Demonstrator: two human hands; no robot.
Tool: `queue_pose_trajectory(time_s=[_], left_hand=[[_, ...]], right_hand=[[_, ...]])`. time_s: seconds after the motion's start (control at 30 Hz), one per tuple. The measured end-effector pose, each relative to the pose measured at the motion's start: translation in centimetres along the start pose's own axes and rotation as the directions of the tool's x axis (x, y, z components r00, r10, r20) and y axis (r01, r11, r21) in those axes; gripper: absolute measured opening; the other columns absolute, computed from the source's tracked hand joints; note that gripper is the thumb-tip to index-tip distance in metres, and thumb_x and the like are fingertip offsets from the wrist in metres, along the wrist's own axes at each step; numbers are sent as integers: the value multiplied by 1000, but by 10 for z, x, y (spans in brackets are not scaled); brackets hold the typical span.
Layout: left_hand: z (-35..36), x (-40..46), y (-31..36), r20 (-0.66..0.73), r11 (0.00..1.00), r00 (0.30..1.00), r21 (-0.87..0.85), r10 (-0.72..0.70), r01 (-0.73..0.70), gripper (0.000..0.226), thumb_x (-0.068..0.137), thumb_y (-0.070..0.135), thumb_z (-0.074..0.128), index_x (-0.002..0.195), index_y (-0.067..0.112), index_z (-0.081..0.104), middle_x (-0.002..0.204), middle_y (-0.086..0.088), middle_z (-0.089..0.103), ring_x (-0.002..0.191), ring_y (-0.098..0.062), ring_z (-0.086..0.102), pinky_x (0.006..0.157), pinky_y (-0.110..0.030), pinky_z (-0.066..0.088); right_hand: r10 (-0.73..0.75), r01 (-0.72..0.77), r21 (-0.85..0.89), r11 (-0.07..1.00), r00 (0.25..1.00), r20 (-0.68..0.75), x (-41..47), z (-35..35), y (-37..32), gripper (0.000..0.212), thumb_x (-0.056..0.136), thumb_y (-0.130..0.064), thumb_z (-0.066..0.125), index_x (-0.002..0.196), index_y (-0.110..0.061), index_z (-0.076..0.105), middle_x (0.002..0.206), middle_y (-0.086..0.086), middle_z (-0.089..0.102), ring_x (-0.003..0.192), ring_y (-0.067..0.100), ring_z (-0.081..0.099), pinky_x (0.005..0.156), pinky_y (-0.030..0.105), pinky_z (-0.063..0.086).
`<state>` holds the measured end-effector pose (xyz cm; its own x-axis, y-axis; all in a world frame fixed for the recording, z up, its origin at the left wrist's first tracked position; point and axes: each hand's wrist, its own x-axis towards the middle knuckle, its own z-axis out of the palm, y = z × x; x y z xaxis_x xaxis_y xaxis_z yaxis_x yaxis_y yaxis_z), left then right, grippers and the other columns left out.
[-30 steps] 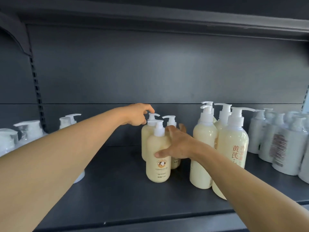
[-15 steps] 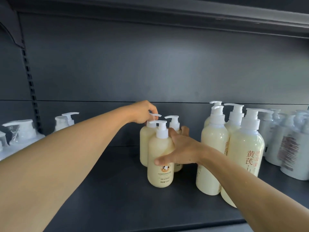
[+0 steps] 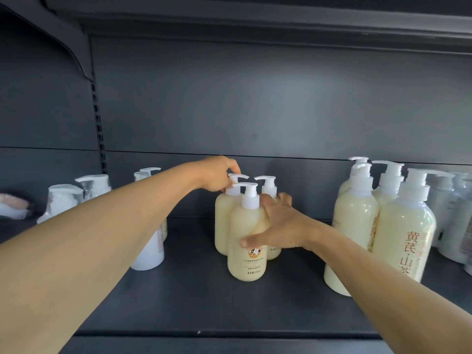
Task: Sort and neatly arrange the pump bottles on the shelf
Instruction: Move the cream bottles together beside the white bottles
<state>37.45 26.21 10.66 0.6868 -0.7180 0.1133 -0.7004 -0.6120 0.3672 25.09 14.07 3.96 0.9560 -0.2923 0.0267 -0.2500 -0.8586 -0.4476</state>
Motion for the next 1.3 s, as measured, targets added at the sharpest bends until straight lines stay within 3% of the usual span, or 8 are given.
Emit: queue_pose_trajectory(time_s=[0.1,0.27,0.43,0.57,0.87,1.07,1.23,1.3], left_hand=[[-12,-17,-4,-34,998,999,70,-7,9,49,93,16,54,139,22,38,126,-3,58,111,-21,54,90,-32,44],[-45,-56,-18,-140,982,989,189,41,-14,42,91,21,59,131,23,47,129,-2,56,116,-19,52,97,-32,43],[-79,-97,-48,-218,961,976,268,-4,63,38,88,25,63,124,21,53,127,-2,57,117,-21,52,101,-38,42],[-97,-127,-87,-253,953,960,242,-122,185,40,89,29,62,127,22,51,125,-1,57,112,-20,51,98,-33,42],[-106,-144,-145,-222,973,958,96,-183,208,30,91,34,55,120,27,56,120,7,59,110,-16,52,91,-28,41],[-107,-128,-155,-224,988,968,67,-117,136,18,91,35,54,106,29,61,116,6,60,107,-16,54,91,-31,44],[-103,-122,-159,-212,995,975,53,-69,82,18,91,34,54,106,29,62,114,8,61,107,-15,54,90,-28,43],[-102,-123,-160,-218,997,974,35,-61,71,18,91,34,55,105,29,62,113,8,61,108,-16,54,89,-28,43]], right_hand=[[-8,3,-73,997,998,-60,-15,-11,-10,96,62,-55,74,140,-25,25,142,3,16,135,27,21,104,44,39],[-206,174,-125,977,924,-323,-42,-34,-57,68,79,-43,66,136,-20,36,133,6,35,120,24,40,88,32,42],[-348,332,-107,937,901,-257,-31,-26,-112,52,90,-28,57,138,-21,37,139,5,33,102,17,48,81,24,35],[-384,370,-103,923,902,-198,5,-8,-145,47,95,-14,46,141,-18,35,146,5,33,122,22,45,88,21,34],[-266,266,4,964,963,-53,89,4,-195,35,100,-15,35,129,-22,54,139,-1,48,129,21,43,105,32,37],[-139,144,-90,986,989,51,123,17,-211,34,94,-9,41,125,-4,54,138,12,48,132,35,38,110,43,33],[-95,97,-152,984,995,26,135,21,-213,33,88,-10,48,118,-1,62,123,17,60,123,30,52,102,38,44],[-78,78,-178,981,997,8,131,19,-208,35,87,-10,49,116,6,60,91,19,58,84,16,34,79,29,46]])
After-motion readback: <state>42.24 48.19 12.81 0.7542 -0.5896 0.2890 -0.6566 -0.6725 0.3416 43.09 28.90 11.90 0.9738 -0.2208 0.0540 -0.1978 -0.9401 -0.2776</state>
